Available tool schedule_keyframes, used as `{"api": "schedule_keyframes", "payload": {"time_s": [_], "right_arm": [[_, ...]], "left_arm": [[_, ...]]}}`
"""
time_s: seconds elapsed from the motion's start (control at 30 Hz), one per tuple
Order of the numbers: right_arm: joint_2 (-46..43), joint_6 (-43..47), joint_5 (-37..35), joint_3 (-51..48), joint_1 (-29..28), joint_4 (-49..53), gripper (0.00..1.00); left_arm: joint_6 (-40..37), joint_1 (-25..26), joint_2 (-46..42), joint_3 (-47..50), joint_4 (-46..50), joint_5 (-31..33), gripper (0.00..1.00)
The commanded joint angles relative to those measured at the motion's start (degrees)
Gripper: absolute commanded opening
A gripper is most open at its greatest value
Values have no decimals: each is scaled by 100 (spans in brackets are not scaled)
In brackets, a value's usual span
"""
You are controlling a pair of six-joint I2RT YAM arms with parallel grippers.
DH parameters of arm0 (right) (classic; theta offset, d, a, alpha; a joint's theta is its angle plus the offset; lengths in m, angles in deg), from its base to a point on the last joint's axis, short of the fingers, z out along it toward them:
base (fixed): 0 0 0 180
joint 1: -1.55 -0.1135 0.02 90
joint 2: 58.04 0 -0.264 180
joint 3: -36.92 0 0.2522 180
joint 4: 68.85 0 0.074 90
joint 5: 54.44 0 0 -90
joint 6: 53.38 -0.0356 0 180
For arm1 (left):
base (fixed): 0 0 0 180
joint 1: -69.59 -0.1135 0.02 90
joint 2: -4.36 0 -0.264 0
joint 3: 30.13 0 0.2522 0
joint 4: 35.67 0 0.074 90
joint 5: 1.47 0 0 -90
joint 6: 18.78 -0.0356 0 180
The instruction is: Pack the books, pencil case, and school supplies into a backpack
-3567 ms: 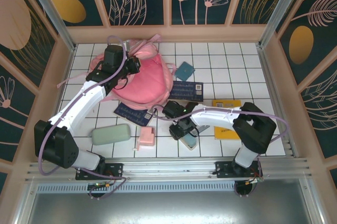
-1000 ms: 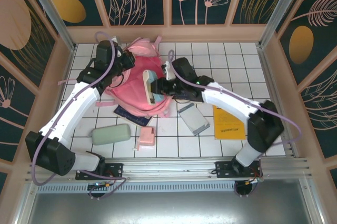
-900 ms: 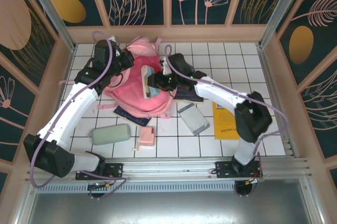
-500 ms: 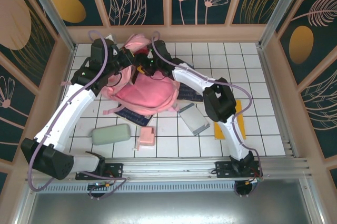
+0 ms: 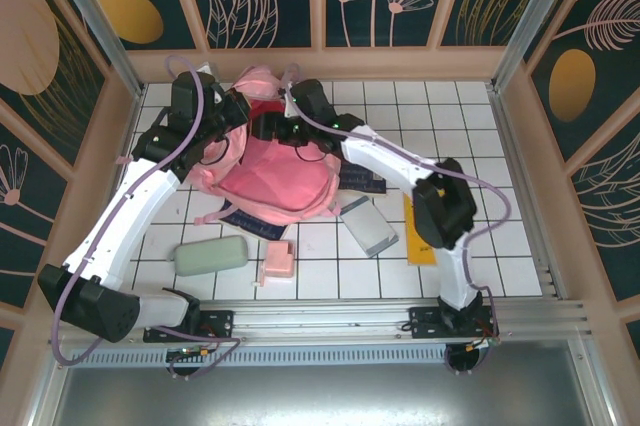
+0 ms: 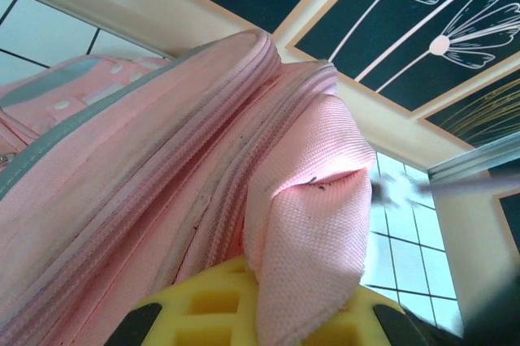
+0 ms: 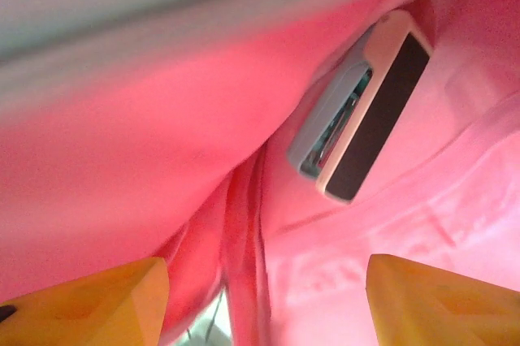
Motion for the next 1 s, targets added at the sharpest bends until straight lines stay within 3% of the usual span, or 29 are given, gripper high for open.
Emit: {"api": "schedule_keyframes", "payload": {"time_s": [0.0,0.17,0.33,0.47,0.6,0.77,0.97], "right_arm": [[-1020,916,-653,-688,-291,280,65],[-2079,1301,-1304,-1841,-599,478,64],[-2643,1514,-688,-2838,-1051,159,62],[-2379,1779,-1096,-2839,-1663,699,60],[-2069,1795,-919,-2924,-1964,640,58],[-1558,1958,-939,-2730,-2006,622,58],[-789,2031,-1729,-2084,-1803,1087,56]], "left_arm": [[-146,-20,-163,-280,-644,215,0],[-212,-29,-119,-399,-361,783,0],[-210,-47,-33,-436,-282,984,0],[-202,-46,20,-525,-218,1099,0],[-201,-48,2,-618,-74,1200,0],[-185,-45,-115,-604,121,1207,0],[-33,-48,-354,-596,622,1385,0]]}}
